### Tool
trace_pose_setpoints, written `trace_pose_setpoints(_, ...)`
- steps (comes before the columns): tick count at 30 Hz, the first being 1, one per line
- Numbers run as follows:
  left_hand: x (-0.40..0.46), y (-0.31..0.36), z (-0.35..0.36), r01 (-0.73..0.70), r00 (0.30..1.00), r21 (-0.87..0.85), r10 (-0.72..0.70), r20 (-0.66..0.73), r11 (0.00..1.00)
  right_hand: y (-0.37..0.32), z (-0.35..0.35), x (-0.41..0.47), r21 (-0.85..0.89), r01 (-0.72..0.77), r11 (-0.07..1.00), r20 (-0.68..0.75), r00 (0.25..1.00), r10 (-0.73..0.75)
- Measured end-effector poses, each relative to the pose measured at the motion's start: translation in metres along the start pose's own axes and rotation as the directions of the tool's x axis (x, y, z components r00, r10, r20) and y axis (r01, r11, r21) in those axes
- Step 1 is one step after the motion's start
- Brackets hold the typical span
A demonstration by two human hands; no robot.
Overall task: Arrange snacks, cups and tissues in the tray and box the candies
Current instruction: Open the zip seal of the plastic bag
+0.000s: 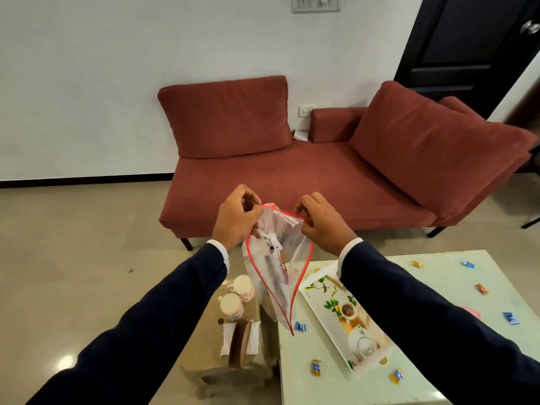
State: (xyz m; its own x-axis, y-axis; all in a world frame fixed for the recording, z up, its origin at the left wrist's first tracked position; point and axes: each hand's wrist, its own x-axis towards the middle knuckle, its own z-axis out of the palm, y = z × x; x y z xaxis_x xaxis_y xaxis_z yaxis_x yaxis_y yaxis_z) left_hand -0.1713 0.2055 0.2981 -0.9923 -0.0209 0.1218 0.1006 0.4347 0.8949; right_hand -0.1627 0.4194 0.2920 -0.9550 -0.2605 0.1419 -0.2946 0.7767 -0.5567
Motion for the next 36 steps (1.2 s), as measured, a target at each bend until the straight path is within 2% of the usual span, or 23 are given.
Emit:
trace_pose_setpoints(3, 0.001, 0.002, -0.004, -0.214, 0.975, 0.211, 0.195, 0.107, 0.954, 0.008, -0.002, -0.001, -0.070, 0.024, 0.997, 0.049, 0.999, -0.021)
trace_pose_setpoints(6, 0.005, 0.000, -0.011, -0.410, 0.912, 0.428, 0.350, 0.216, 0.805, 0.021, -0.007, -0.003, -0.217, 0.013, 0.976, 0.061, 0.998, 0.000)
trace_pose_setpoints(8, 0.010, -0.007, -0.021, -0.446, 0.895, 0.572, 0.339, 0.289, 0.688, 0.031, -0.012, -0.006, -0.264, -0.001, 0.965, 0.084, 0.996, 0.024)
trace_pose_setpoints(10, 0.012, -0.013, -0.028, -0.425, 0.905, 0.673, 0.258, 0.339, 0.606, 0.036, -0.015, -0.010, -0.268, -0.002, 0.963, 0.078, 0.997, 0.024)
trace_pose_setpoints(12, 0.009, -0.014, -0.027, -0.466, 0.884, 0.715, 0.256, 0.390, 0.521, 0.032, -0.013, -0.016, -0.363, 0.039, 0.931, -0.021, 0.998, -0.051)
trace_pose_setpoints(13, 0.007, -0.014, -0.025, -0.494, 0.869, 0.697, 0.276, 0.410, 0.520, 0.027, -0.010, -0.020, -0.467, 0.081, 0.880, -0.085, 0.987, -0.136)
trace_pose_setpoints(15, 0.006, -0.012, -0.019, -0.453, 0.887, 0.584, 0.271, 0.375, 0.674, 0.015, -0.004, -0.027, -0.617, 0.191, 0.763, -0.133, 0.931, -0.341)
trace_pose_setpoints(16, 0.007, -0.012, -0.016, -0.433, 0.894, 0.522, 0.276, 0.354, 0.734, 0.009, 0.001, -0.027, -0.614, 0.289, 0.735, -0.090, 0.899, -0.429)
trace_pose_setpoints(17, 0.007, -0.008, -0.013, -0.419, 0.900, 0.484, 0.283, 0.331, 0.768, 0.003, 0.006, -0.028, -0.518, 0.391, 0.761, 0.009, 0.892, -0.452)
trace_pose_setpoints(18, 0.007, -0.006, -0.009, -0.414, 0.903, 0.459, 0.291, 0.316, 0.786, -0.004, 0.009, -0.027, -0.380, 0.451, 0.808, 0.124, 0.890, -0.439)
trace_pose_setpoints(20, 0.010, 0.001, -0.004, -0.371, 0.923, 0.399, 0.284, 0.261, 0.839, -0.016, 0.012, -0.024, -0.093, 0.346, 0.933, 0.403, 0.870, -0.283)
trace_pose_setpoints(21, 0.011, 0.005, -0.002, -0.329, 0.939, 0.363, 0.262, 0.222, 0.872, -0.018, 0.014, -0.020, -0.079, 0.280, 0.957, 0.495, 0.844, -0.207)
trace_pose_setpoints(23, 0.014, 0.008, -0.004, -0.199, 0.978, 0.236, 0.176, 0.114, 0.951, -0.019, 0.015, -0.015, -0.173, 0.179, 0.969, 0.584, 0.810, -0.045)
trace_pose_setpoints(25, 0.017, 0.006, -0.011, -0.028, 0.999, -0.054, 0.031, 0.045, 0.998, -0.013, 0.018, -0.008, -0.184, 0.068, 0.981, 0.539, 0.841, 0.043)
trace_pose_setpoints(27, 0.016, -0.005, -0.016, 0.109, 0.993, -0.349, -0.086, 0.080, 0.931, -0.006, 0.014, -0.001, -0.044, -0.102, 0.994, 0.441, 0.891, 0.111)
trace_pose_setpoints(30, 0.000, -0.040, -0.014, 0.215, 0.975, -0.522, -0.213, 0.064, 0.826, -0.003, 0.003, 0.014, 0.182, -0.162, 0.970, 0.294, 0.950, 0.104)
trace_pose_setpoints(33, -0.036, -0.083, 0.002, 0.293, 0.946, -0.567, -0.320, 0.055, 0.770, -0.012, -0.007, 0.028, 0.393, -0.244, 0.887, 0.354, 0.930, 0.099)
trace_pose_setpoints(35, -0.057, -0.103, 0.014, 0.311, 0.932, -0.620, -0.357, 0.053, 0.720, -0.022, -0.012, 0.037, 0.400, -0.252, 0.881, 0.391, 0.916, 0.085)
trace_pose_setpoints(36, -0.062, -0.110, 0.019, 0.290, 0.929, -0.637, -0.370, 0.009, 0.714, -0.027, -0.015, 0.039, 0.402, -0.258, 0.879, 0.415, 0.906, 0.077)
